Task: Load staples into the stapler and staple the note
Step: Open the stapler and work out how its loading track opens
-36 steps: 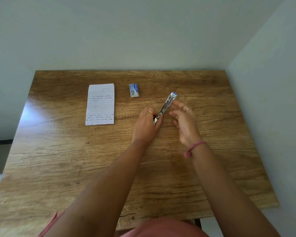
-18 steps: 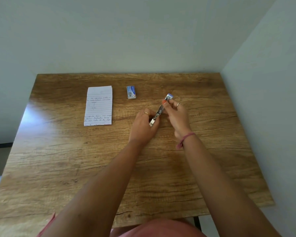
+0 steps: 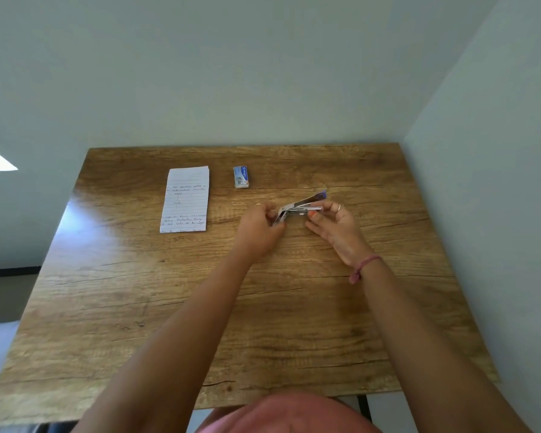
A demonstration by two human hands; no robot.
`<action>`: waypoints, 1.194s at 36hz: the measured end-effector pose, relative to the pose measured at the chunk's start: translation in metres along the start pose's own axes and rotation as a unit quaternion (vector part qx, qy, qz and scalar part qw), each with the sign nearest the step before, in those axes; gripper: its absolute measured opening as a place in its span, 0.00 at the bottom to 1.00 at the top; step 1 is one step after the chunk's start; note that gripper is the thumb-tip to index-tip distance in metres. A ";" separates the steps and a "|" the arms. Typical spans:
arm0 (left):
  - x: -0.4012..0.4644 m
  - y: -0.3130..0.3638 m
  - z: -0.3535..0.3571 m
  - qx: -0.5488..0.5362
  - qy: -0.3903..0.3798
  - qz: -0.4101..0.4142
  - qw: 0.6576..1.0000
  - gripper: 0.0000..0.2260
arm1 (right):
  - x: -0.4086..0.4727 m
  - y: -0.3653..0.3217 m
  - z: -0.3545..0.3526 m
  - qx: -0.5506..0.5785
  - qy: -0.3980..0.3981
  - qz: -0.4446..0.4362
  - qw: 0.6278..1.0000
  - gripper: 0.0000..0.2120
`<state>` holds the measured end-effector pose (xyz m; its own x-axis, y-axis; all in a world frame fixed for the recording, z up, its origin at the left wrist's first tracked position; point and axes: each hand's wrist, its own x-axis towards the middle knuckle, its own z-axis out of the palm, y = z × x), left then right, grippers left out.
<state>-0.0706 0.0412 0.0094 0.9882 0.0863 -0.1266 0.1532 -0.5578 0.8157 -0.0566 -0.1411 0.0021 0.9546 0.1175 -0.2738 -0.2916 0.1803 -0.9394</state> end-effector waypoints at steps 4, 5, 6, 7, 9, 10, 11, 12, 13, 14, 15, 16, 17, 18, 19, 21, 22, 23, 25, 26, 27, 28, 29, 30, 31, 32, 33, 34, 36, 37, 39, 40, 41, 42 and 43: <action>0.002 -0.001 -0.010 0.004 0.018 0.007 1.000 0.17 | 0.005 -0.004 -0.006 -0.150 -0.019 -0.033 0.988 0.08; 0.002 -0.001 -0.013 0.011 0.024 0.016 1.000 0.17 | 0.006 -0.005 -0.006 -0.180 -0.020 -0.046 0.982 0.08; 0.002 0.001 -0.014 0.018 0.033 0.027 0.999 0.16 | 0.008 -0.007 -0.005 -0.209 -0.019 -0.064 0.976 0.08; 0.002 0.002 -0.016 0.020 0.044 0.041 0.998 0.15 | 0.009 -0.008 -0.004 -0.233 -0.014 -0.087 0.968 0.09; -0.001 0.005 -0.018 0.007 0.065 0.077 0.995 0.15 | 0.011 -0.007 -0.002 -0.283 -0.001 -0.140 0.949 0.09; -0.002 0.006 -0.018 -0.002 0.071 0.097 0.993 0.15 | 0.012 -0.006 -0.002 -0.305 0.004 -0.164 0.938 0.09; -0.004 0.007 -0.019 -0.004 0.073 0.117 0.990 0.15 | 0.012 -0.004 -0.002 -0.320 0.008 -0.182 0.930 0.09; -0.005 0.007 -0.020 0.000 0.076 0.139 0.987 0.15 | 0.012 -0.003 -0.001 -0.329 0.012 -0.194 0.924 0.09; -0.007 0.007 -0.020 0.011 0.080 0.163 0.983 0.15 | 0.012 -0.001 -0.001 -0.340 0.018 -0.207 0.917 0.10; -0.008 0.007 -0.021 0.025 0.085 0.188 0.978 0.15 | 0.012 0.000 -0.001 -0.353 0.029 -0.221 0.909 0.10; -0.009 0.006 -0.022 0.037 0.088 0.209 0.973 0.16 | 0.011 0.001 -0.001 -0.370 0.041 -0.237 0.898 0.10; -0.010 0.005 -0.022 0.044 0.092 0.226 0.969 0.16 | 0.011 0.001 -0.001 -0.385 0.054 -0.255 0.885 0.10; -0.011 0.004 -0.022 0.048 0.095 0.240 0.965 0.15 | 0.010 0.001 -0.001 -0.396 0.065 -0.277 0.873 0.10; -0.012 0.004 -0.021 0.049 0.101 0.249 0.962 0.14 | 0.010 0.002 -0.001 -0.403 0.074 -0.303 0.861 0.10; -0.013 0.003 -0.021 0.048 0.106 0.253 0.961 0.14 | 0.009 0.001 -0.001 -0.407 0.082 -0.330 0.848 0.10; -0.015 0.003 -0.021 0.040 0.111 0.247 0.962 0.13 | 0.007 0.001 -0.001 -0.416 0.091 -0.376 0.823 0.11; -0.016 0.003 -0.020 0.035 0.112 0.241 0.963 0.13 | 0.007 0.000 -0.001 -0.421 0.090 -0.391 0.813 0.11; -0.017 0.002 -0.020 0.031 0.111 0.235 0.965 0.13 | 0.007 -0.001 -0.001 -0.427 0.085 -0.401 0.806 0.12; -0.018 0.001 -0.018 0.019 0.100 0.215 0.971 0.13 | 0.007 -0.002 -0.002 -0.441 0.072 -0.410 0.795 0.12; -0.018 0.000 -0.018 0.008 0.092 0.200 0.976 0.13 | 0.008 -0.002 -0.003 -0.449 0.066 -0.413 0.790 0.12; -0.018 -0.001 -0.017 -0.002 0.084 0.184 0.979 0.13 | 0.008 -0.002 -0.003 -0.456 0.060 -0.416 0.784 0.12; -0.018 -0.002 -0.017 -0.010 0.081 0.172 0.982 0.14 | 0.008 -0.002 -0.004 -0.462 0.055 -0.419 0.780 0.12; -0.018 -0.002 -0.016 -0.015 0.082 0.165 0.983 0.14 | 0.007 -0.002 -0.004 -0.465 0.052 -0.420 0.777 0.12; -0.018 -0.003 -0.016 -0.019 0.086 0.164 0.982 0.14 | 0.007 -0.002 -0.004 -0.465 0.051 -0.420 0.777 0.12; -0.018 -0.003 -0.015 -0.020 0.094 0.170 0.981 0.13 | 0.006 -0.002 -0.004 -0.463 0.051 -0.418 0.780 0.12; -0.019 -0.004 -0.015 -0.018 0.101 0.180 0.978 0.13 | 0.006 -0.001 -0.003 -0.462 0.051 -0.412 0.784 0.12; -0.019 -0.005 -0.014 -0.012 0.103 0.188 0.977 0.12 | 0.006 -0.001 -0.003 -0.463 0.049 -0.401 0.789 0.13; -0.018 -0.007 -0.014 -0.002 0.098 0.190 0.977 0.12 | 0.006 0.001 -0.004 -0.470 0.044 -0.385 0.793 0.12; -0.018 -0.011 -0.015 0.027 0.077 0.182 0.980 0.12 | 0.007 0.004 -0.007 -0.494 0.029 -0.346 0.798 0.10; -0.017 -0.013 -0.015 0.040 0.069 0.176 0.981 0.12 | 0.008 0.006 -0.008 -0.503 0.023 -0.326 0.800 0.09; -0.017 -0.015 -0.016 0.053 0.068 0.169 0.982 0.12 | 0.010 0.009 -0.010 -0.509 0.019 -0.305 0.805 0.09; -0.016 -0.015 -0.016 0.056 0.070 0.167 0.982 0.12 | 0.011 0.010 -0.011 -0.507 0.020 -0.303 0.806 0.09; -0.016 -0.015 -0.016 0.055 0.071 0.164 0.982 0.12 | 0.011 0.011 -0.011 -0.504 0.022 -0.302 0.809 0.09; -0.016 -0.014 -0.016 0.052 0.069 0.162 0.983 0.12 | 0.012 0.011 -0.011 -0.500 0.024 -0.299 0.813 0.09; -0.015 -0.014 -0.017 0.049 0.066 0.159 0.984 0.13 | 0.013 0.011 -0.011 -0.497 0.024 -0.294 0.816 0.10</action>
<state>-0.0878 0.0612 0.0097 0.9785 -0.0019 0.2064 -0.1581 -0.6499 0.7434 -0.0473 -0.1485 -0.0144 0.9195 0.2544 0.2998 0.3896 -0.6925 -0.6072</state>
